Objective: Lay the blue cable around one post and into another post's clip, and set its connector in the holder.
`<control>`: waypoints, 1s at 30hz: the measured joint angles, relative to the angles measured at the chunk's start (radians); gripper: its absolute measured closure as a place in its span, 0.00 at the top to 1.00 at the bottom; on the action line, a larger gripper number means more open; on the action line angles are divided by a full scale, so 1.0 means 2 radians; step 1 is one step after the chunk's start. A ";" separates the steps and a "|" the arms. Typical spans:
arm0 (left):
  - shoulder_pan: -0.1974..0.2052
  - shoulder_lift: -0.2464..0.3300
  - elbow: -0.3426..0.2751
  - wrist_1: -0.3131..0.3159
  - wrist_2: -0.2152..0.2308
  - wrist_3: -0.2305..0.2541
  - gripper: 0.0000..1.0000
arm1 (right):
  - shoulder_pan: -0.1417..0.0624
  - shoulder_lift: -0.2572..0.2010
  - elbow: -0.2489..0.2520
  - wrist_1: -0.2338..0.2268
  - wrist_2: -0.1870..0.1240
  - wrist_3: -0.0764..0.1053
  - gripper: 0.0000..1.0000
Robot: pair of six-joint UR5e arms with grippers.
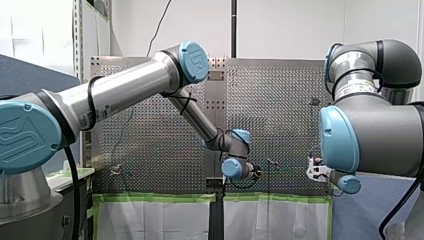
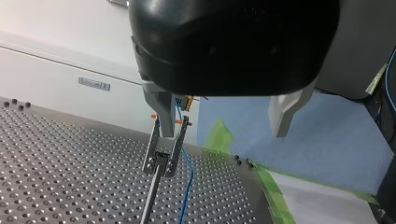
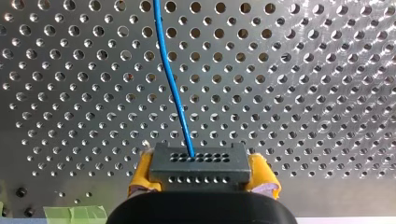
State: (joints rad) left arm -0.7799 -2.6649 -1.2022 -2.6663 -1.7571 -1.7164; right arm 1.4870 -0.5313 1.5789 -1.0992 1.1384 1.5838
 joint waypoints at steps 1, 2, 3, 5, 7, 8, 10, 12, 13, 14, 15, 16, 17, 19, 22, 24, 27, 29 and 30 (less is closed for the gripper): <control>0.000 0.000 0.000 0.000 0.000 0.001 1.00 | 0.000 0.000 0.000 0.000 0.000 0.000 0.24; 0.001 0.000 0.000 0.000 0.000 0.002 1.00 | 0.000 0.000 0.000 0.001 0.000 0.000 0.24; 0.001 0.000 0.000 0.000 0.000 0.003 1.00 | 0.000 0.000 0.000 0.001 0.000 -0.001 0.24; 0.001 0.000 0.000 0.000 0.000 0.008 1.00 | 0.001 0.000 0.000 0.002 0.000 -0.001 0.24; 0.002 0.000 0.000 0.000 -0.001 0.011 1.00 | 0.001 0.000 0.000 0.003 0.000 -0.002 0.24; 0.002 0.000 0.000 0.001 -0.002 0.012 1.00 | 0.001 0.000 0.000 0.004 0.000 -0.002 0.24; 0.003 0.000 -0.001 0.003 -0.004 0.013 1.00 | 0.002 0.000 0.000 0.005 -0.001 -0.003 0.24; 0.004 0.000 -0.002 0.006 -0.008 0.014 1.00 | 0.003 0.000 0.000 0.008 -0.003 -0.005 0.24; 0.004 0.000 -0.003 0.007 -0.009 0.016 1.00 | 0.003 0.000 0.000 0.009 -0.004 -0.006 0.24; 0.005 0.000 -0.004 0.008 -0.010 0.017 1.00 | 0.004 0.000 0.000 0.010 -0.005 -0.007 0.24; 0.005 0.000 -0.005 0.010 -0.011 0.019 1.00 | 0.004 0.000 0.001 0.012 -0.005 -0.009 0.24; 0.005 0.000 -0.006 0.011 -0.011 0.020 1.00 | 0.005 0.000 0.001 0.014 -0.006 -0.011 0.24; 0.005 0.000 -0.006 0.012 -0.012 0.021 1.00 | 0.006 0.000 0.001 0.016 -0.007 -0.013 0.24; 0.005 0.000 -0.007 0.013 -0.012 0.022 1.00 | 0.008 0.000 0.003 0.022 -0.008 -0.020 0.24; 0.005 0.000 -0.007 0.013 -0.012 0.022 1.00 | 0.009 0.000 0.010 0.028 -0.008 -0.031 0.24; 0.006 0.000 -0.007 0.013 -0.012 0.022 1.00 | 0.008 0.000 0.017 0.026 -0.008 -0.039 0.24; 0.007 0.000 -0.007 0.011 -0.012 0.022 1.00 | 0.005 0.000 0.027 0.023 -0.009 -0.052 0.24; 0.008 0.000 -0.007 0.009 -0.012 0.022 1.00 | 0.003 0.000 0.033 0.021 -0.011 -0.059 0.24; 0.008 0.000 -0.007 0.008 -0.012 0.022 1.00 | 0.002 -0.001 0.036 0.021 -0.013 -0.064 0.24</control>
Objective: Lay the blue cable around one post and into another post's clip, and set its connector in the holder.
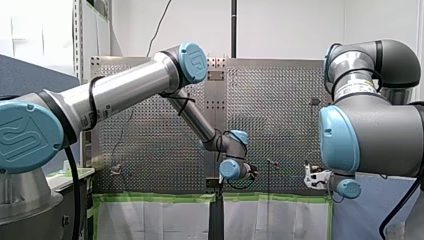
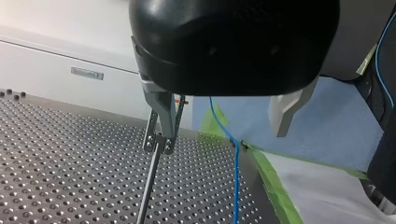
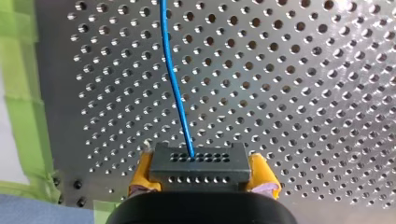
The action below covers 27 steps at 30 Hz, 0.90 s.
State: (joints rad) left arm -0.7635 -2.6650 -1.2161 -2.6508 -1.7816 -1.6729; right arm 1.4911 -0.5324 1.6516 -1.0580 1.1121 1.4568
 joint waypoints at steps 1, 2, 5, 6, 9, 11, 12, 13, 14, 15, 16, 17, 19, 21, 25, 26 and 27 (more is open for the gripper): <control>0.000 0.000 0.000 -0.001 0.000 0.000 1.00 | -0.001 0.000 0.003 0.000 -0.002 -0.003 0.24; 0.000 0.000 0.000 -0.002 0.000 0.000 1.00 | -0.002 -0.001 0.005 -0.001 -0.004 -0.005 0.24; 0.001 0.000 0.000 -0.006 0.000 0.000 1.00 | -0.006 -0.005 0.014 -0.002 -0.014 -0.011 0.24; 0.002 0.000 0.000 -0.006 0.000 0.000 1.00 | -0.008 -0.009 0.019 -0.003 -0.016 -0.012 0.24; 0.002 0.000 0.000 -0.008 0.000 0.000 1.00 | -0.012 -0.019 0.029 -0.007 -0.020 -0.012 0.24; 0.002 0.000 0.000 -0.010 0.000 0.001 1.00 | -0.014 -0.026 0.034 -0.009 -0.021 -0.012 0.24; 0.002 0.000 0.000 -0.011 0.000 0.001 1.00 | -0.015 -0.030 0.037 -0.010 -0.022 -0.011 0.24; 0.002 0.000 0.000 -0.012 0.000 0.001 1.00 | -0.015 -0.033 0.039 -0.012 -0.023 -0.011 0.24; 0.002 0.000 0.000 -0.013 -0.001 0.001 1.00 | -0.016 -0.035 0.041 -0.013 -0.024 -0.011 0.24; 0.002 0.000 0.000 -0.013 -0.002 0.001 1.00 | -0.017 -0.037 0.043 -0.015 -0.026 -0.011 0.24; 0.002 0.000 0.000 -0.014 -0.003 0.002 1.00 | -0.018 -0.039 0.045 -0.016 -0.027 -0.011 0.24; 0.003 0.000 0.000 -0.014 -0.005 0.003 1.00 | -0.019 -0.041 0.047 -0.017 -0.028 -0.011 0.24; 0.003 0.000 0.000 -0.015 -0.008 0.005 1.00 | -0.021 -0.044 0.051 -0.019 -0.030 -0.011 0.24; 0.003 0.000 0.000 -0.015 -0.012 0.007 1.00 | -0.023 -0.047 0.054 -0.021 -0.031 -0.011 0.24; 0.002 0.000 0.000 -0.014 -0.021 0.011 1.00 | -0.026 -0.050 0.064 -0.030 -0.036 -0.011 0.24; 0.001 0.000 0.000 -0.014 -0.023 0.012 1.00 | -0.027 -0.051 0.067 -0.033 -0.037 -0.010 0.24; 0.001 0.000 0.000 -0.014 -0.024 0.012 1.00 | -0.028 -0.053 0.071 -0.037 -0.038 -0.008 0.24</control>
State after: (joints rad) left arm -0.7614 -2.6647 -1.2167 -2.6790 -1.8300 -1.6484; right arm 1.4346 -0.6383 1.7938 -1.1319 1.0366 1.4400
